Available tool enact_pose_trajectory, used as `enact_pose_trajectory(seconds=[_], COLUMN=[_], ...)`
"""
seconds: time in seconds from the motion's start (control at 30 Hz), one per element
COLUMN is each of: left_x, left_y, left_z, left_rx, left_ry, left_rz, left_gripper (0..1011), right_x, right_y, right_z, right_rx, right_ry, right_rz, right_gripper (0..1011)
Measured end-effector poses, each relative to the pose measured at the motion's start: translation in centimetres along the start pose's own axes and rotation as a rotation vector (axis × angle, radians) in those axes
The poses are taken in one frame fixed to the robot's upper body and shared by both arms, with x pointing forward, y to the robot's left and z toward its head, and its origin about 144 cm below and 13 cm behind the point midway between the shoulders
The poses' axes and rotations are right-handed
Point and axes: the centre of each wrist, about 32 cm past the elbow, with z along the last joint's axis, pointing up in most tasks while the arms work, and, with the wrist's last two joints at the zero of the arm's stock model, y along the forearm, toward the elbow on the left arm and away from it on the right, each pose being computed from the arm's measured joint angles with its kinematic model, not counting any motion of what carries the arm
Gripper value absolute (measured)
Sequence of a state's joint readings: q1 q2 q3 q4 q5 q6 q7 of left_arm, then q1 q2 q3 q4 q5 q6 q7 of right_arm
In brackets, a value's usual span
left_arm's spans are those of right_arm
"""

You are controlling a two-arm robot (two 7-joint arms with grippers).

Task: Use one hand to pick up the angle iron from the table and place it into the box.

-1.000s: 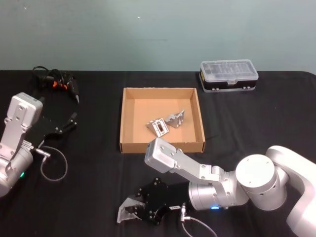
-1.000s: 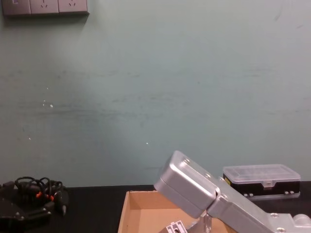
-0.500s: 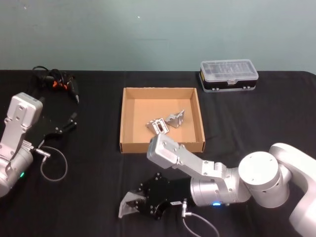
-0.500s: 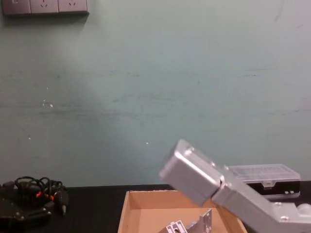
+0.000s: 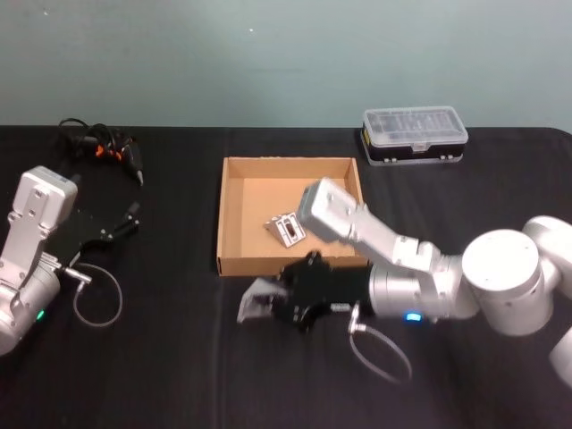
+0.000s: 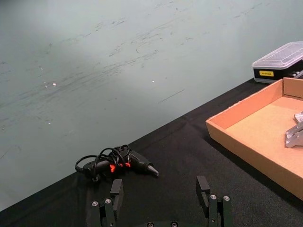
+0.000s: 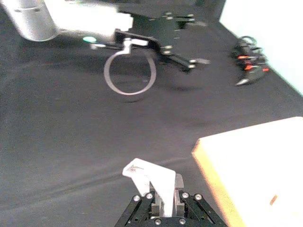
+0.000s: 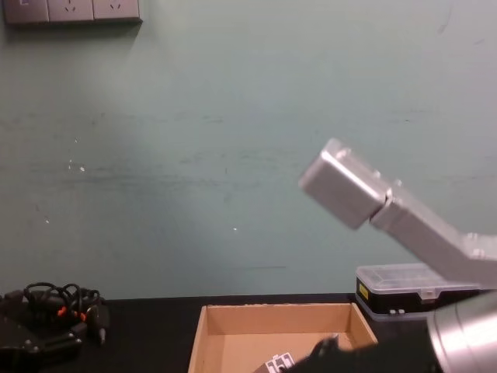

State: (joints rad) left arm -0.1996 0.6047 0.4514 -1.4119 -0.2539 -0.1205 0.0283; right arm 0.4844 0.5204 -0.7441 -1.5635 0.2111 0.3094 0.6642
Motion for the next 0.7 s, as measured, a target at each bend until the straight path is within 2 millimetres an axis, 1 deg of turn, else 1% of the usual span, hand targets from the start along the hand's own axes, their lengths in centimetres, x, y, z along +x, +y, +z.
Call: enact_pose_trajectory(seconds=[0.17,0.37,0.4,0.5,0.6,0.63,0.7], left_x=[0.0,0.0,0.0,0.0,0.0,0.0,0.0], left_y=[0.0,0.0,0.0,0.0,0.0,0.0,0.0], left_z=[0.0,0.0,0.0,0.0,0.0,0.0,0.0], left_rx=[0.000,0.000,0.000,0.000,0.000,0.000,0.000], left_ry=[0.000,0.000,0.000,0.000,0.000,0.000,0.000], left_rz=[0.000,0.000,0.000,0.000,0.000,0.000,0.000], left_gripper=[1011,1011,1011,1011,1011,1011,1011], right_x=[1.6,3.4,3.9,4.8,5.9,5.9,6.5], right_y=[-0.5,-0.4,-0.3,0.2,1.0,1.0,1.7], right_z=[0.5,1.3,1.5,1.9,2.2,2.2,2.4], right_rx=[-0.017,-0.036,-0.043,-0.058,-0.081,-0.081,-0.095], right_ry=[-0.013,-0.029,-0.036,-0.046,-0.055,-0.055,-0.056], right_rz=[-0.061,-0.107,-0.120,-0.136,-0.157,-0.157,-0.168], right_gripper=[173,173,173,173,173,173,173])
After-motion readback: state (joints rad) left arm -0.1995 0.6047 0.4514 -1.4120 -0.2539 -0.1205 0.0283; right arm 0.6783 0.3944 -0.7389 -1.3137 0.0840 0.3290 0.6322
